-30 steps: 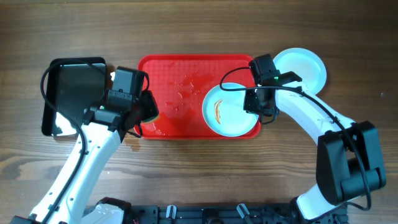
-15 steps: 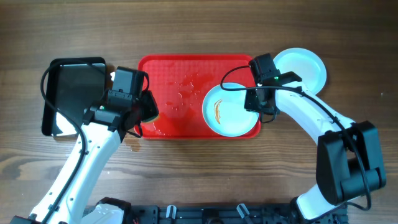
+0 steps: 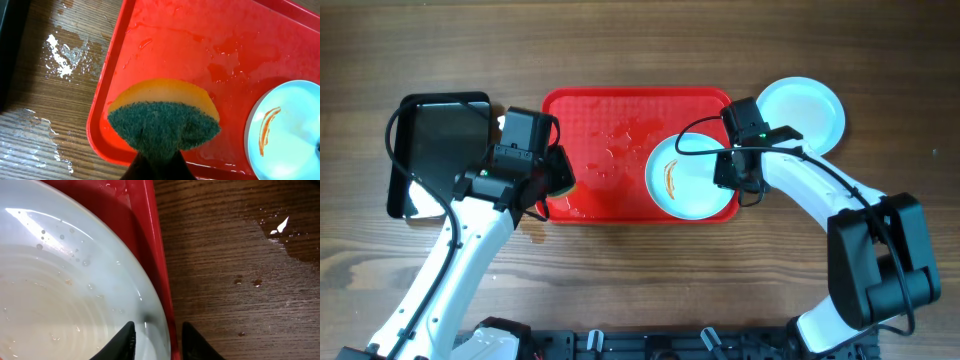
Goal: Clean dirty plates on tray and stack at the side
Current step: 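Grip the last plate's rim and drag it toward the tray center, then lower the sponge in the left gripper onto the plate, then scrub the plate with the sponge while the right gripper holds the rim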
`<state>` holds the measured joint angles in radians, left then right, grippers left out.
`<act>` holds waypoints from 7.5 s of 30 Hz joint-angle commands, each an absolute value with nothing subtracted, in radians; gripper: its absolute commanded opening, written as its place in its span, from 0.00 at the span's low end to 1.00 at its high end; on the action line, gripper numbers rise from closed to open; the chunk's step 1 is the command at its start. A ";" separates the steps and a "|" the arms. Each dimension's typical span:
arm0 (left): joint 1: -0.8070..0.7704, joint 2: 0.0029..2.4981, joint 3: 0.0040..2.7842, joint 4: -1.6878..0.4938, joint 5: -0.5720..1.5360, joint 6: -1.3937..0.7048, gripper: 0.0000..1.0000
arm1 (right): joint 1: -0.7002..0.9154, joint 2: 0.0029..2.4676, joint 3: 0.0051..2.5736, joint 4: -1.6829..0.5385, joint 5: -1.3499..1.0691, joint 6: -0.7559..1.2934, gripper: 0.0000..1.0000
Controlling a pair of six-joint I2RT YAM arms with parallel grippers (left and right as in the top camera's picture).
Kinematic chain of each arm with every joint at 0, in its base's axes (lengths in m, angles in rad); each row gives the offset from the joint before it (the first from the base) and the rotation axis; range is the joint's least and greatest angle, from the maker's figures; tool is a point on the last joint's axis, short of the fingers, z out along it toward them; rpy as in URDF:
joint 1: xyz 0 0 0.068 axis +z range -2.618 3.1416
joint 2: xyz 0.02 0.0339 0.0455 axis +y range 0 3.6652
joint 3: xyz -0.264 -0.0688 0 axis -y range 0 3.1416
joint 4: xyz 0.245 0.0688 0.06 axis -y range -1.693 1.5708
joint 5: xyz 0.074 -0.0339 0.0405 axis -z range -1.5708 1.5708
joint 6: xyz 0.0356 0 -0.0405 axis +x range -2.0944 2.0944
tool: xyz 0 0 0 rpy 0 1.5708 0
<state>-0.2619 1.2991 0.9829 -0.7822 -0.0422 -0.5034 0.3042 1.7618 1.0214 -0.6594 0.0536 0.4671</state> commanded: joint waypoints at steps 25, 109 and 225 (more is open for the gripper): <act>-0.264 1.306 0.982 -0.779 -0.034 -0.514 0.04 | 0.304 1.779 1.080 -0.738 0.046 0.426 0.12; -0.356 1.699 0.982 -0.417 0.243 -0.503 0.04 | 0.533 1.919 1.143 -0.487 -0.023 0.550 0.04; -0.386 1.626 1.169 -0.741 0.078 -0.529 0.04 | 0.570 1.792 1.433 -0.838 0.169 0.502 0.05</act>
